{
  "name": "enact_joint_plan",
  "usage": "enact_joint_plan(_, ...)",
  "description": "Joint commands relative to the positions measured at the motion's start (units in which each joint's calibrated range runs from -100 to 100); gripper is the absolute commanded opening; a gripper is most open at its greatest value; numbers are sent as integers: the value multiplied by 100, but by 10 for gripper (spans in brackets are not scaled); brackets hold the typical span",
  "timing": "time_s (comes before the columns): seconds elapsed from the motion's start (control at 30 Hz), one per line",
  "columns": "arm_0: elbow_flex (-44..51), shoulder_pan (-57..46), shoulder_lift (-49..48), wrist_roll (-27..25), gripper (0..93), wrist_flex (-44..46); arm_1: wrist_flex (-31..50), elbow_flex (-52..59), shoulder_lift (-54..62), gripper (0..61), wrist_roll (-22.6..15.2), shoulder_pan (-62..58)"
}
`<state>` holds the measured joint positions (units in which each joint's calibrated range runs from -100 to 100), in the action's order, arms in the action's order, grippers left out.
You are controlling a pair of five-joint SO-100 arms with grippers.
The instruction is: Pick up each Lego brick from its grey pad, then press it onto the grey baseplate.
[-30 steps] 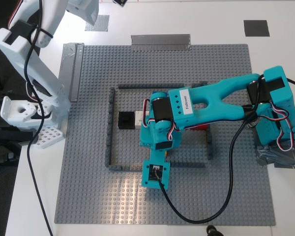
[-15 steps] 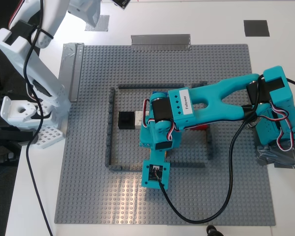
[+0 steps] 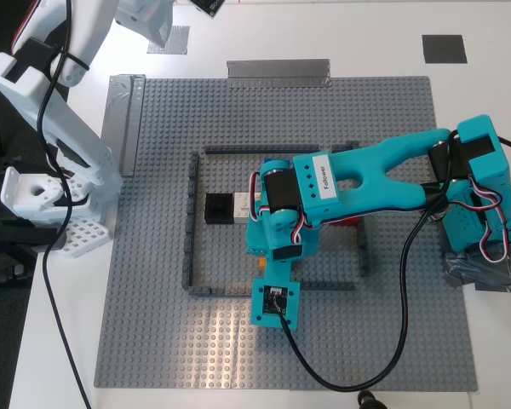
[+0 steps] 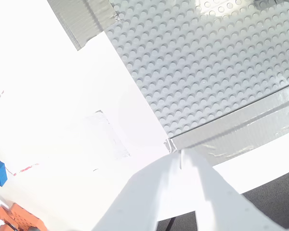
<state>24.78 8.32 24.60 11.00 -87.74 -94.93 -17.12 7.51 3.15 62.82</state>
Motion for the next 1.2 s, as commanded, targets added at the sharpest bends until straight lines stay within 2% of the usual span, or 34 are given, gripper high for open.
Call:
enact_joint_plan(0.0,389,71,-503,-33,161,-95,38,-81,493,2,-34,-69)
enact_joint_plan(0.23,425,-248,-1267,-52,160,-282,30,-81,519,2,-54,-105)
enact_joint_plan(0.57,425,-1373,-2735,-62,143,-795,95,-108,450,2,-122,-54)
enact_joint_plan(0.77,425,-2657,-3044,-243,0,-836,152,-135,408,2,-122,-25)
enact_joint_plan(1.17,416,-5551,-3095,-531,0,-860,128,-162,356,2,-161,-11)
